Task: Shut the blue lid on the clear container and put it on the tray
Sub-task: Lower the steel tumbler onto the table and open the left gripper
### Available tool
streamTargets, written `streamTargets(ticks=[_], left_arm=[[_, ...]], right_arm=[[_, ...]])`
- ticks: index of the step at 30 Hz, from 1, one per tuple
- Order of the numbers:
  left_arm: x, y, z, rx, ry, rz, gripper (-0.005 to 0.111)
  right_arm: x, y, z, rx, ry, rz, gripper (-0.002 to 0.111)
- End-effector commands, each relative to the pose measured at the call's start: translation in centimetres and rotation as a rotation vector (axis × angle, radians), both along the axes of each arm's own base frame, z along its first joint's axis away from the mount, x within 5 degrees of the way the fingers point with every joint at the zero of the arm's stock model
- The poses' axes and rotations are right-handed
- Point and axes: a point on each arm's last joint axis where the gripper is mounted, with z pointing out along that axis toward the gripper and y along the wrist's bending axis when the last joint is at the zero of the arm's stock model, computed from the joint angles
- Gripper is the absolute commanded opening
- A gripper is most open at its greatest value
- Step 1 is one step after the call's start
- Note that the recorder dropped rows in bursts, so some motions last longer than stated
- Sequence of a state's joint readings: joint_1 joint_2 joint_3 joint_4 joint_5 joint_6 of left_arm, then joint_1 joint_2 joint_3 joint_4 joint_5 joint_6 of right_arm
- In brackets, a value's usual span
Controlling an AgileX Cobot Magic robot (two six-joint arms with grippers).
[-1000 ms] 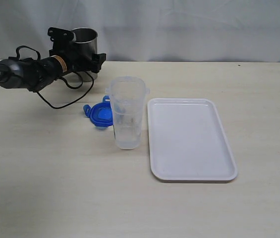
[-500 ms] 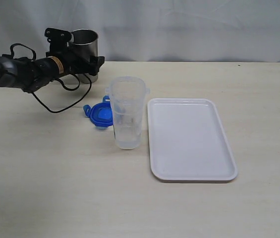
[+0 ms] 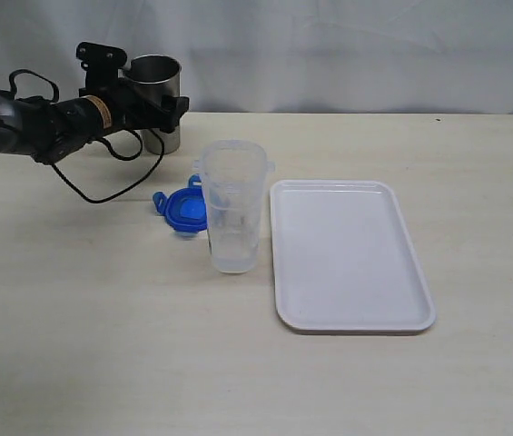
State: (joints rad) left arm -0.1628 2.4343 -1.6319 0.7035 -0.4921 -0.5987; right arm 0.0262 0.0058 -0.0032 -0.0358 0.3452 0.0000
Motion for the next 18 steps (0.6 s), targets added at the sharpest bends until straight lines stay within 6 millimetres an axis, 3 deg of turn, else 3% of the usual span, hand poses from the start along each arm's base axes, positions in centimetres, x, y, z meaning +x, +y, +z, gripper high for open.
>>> streamTargets(ticks=[1, 10, 18], left_arm=[[0.0, 0.0, 0.4, 0.010, -0.001, 0.001, 0.092], [-0.6, 0.3, 0.5, 0.015, 0.014, 0.004, 0.092], [-2.1, 3.3, 1.2, 0.019, 0.038, 0.044, 0.092]], right_arm=[[0.0, 0.0, -0.1, -0.002, -0.004, 0.000, 0.005], [0.0, 0.0, -0.1, -0.002, -0.004, 0.000, 0.005], [0.0, 0.0, -0.1, -0.002, -0.004, 0.000, 0.005]])
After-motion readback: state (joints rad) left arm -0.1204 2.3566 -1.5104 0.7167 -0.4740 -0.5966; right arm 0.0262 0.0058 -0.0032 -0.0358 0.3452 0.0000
